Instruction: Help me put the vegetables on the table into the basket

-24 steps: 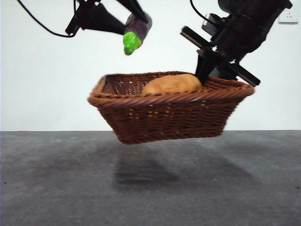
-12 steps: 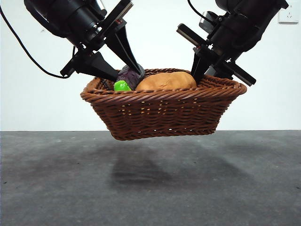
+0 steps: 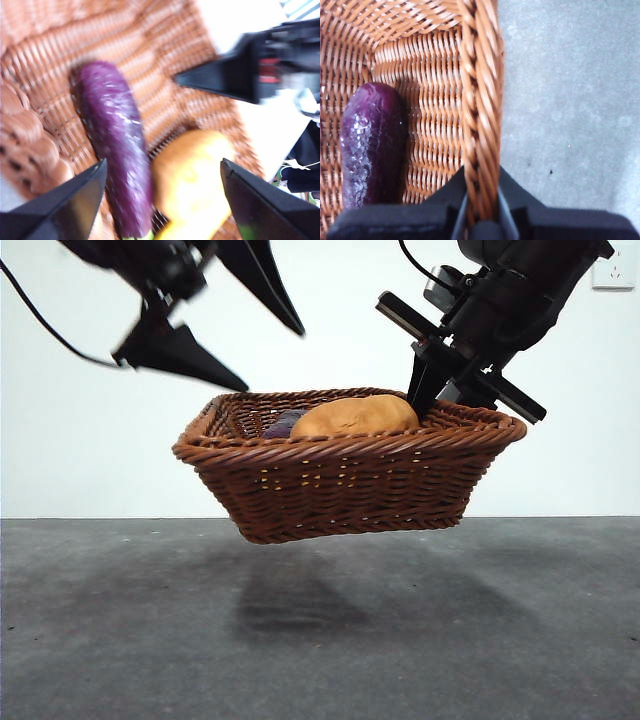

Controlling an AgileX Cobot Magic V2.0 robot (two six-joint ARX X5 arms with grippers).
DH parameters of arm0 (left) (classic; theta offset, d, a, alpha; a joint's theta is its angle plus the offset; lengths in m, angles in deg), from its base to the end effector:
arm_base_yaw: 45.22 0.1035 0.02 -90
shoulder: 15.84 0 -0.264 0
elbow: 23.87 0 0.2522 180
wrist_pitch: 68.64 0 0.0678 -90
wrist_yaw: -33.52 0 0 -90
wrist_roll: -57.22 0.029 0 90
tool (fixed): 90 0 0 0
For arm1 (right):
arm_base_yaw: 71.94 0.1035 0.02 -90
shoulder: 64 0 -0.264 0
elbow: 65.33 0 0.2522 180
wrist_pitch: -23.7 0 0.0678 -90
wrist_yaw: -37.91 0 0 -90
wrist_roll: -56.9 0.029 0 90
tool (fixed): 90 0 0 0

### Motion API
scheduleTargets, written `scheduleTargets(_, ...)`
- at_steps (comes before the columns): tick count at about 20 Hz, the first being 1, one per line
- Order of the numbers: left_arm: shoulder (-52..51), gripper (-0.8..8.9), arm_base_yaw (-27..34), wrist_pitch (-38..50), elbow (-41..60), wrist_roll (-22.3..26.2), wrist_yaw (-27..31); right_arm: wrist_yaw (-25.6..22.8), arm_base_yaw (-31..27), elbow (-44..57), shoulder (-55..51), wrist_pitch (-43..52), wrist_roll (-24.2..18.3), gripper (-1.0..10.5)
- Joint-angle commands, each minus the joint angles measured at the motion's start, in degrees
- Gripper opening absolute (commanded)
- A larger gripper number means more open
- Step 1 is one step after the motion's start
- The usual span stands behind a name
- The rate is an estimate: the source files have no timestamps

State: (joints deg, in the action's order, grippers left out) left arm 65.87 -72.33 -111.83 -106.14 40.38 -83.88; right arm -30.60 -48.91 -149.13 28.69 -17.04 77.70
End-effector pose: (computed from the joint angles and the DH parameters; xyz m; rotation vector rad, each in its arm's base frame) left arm 0.2636 -0.1499 0.3039 -0.2602 0.8990 -0.7856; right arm 0.3115 0.1439 0.2560 0.3103 1.0084 0.5573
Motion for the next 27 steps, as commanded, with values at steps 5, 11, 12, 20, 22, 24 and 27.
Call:
scheduleTargets(5,-16.6,2.36,3.3,-8.0,0.2,9.7,1.2,2.1,-1.9,-0.1,-0.4,-0.2,-1.1,-0.1)
scheduleTargets(11,-30.0,-0.06,7.8,-22.9,0.2,20.0,11.8,1.7,-14.9,-0.2,-1.7,-8.0,-9.3,-0.1)
scheduleTargets(12,-31.1,-0.06,7.9,-23.6,0.2,20.2,12.5,1.7,-16.8,-0.2,-1.7,-7.8,-9.6,-0.1)
scheduleTargets(20,-32.2,-0.06,7.9,-23.7,0.2,20.1,12.4,0.8,-21.6,-0.2,4.4,-5.9,-13.6,-0.1)
scheduleTargets(22,-32.2,-0.06,7.9,-23.7,0.2,20.1,12.4,0.8,-21.6,-0.2,7.3,-4.7,-14.1,-0.1)
scheduleTargets(24,-32.2,-0.06,7.9,-23.7,0.2,20.1,12.4,0.8,-22.0,-0.2,10.3,-3.9,-15.3,-0.1)
scheduleTargets(27,-32.2,-0.06,7.9,-24.1,0.2,20.0,12.4,-1.6,-22.2,-0.2,14.3,-3.3,-17.8,-0.1)
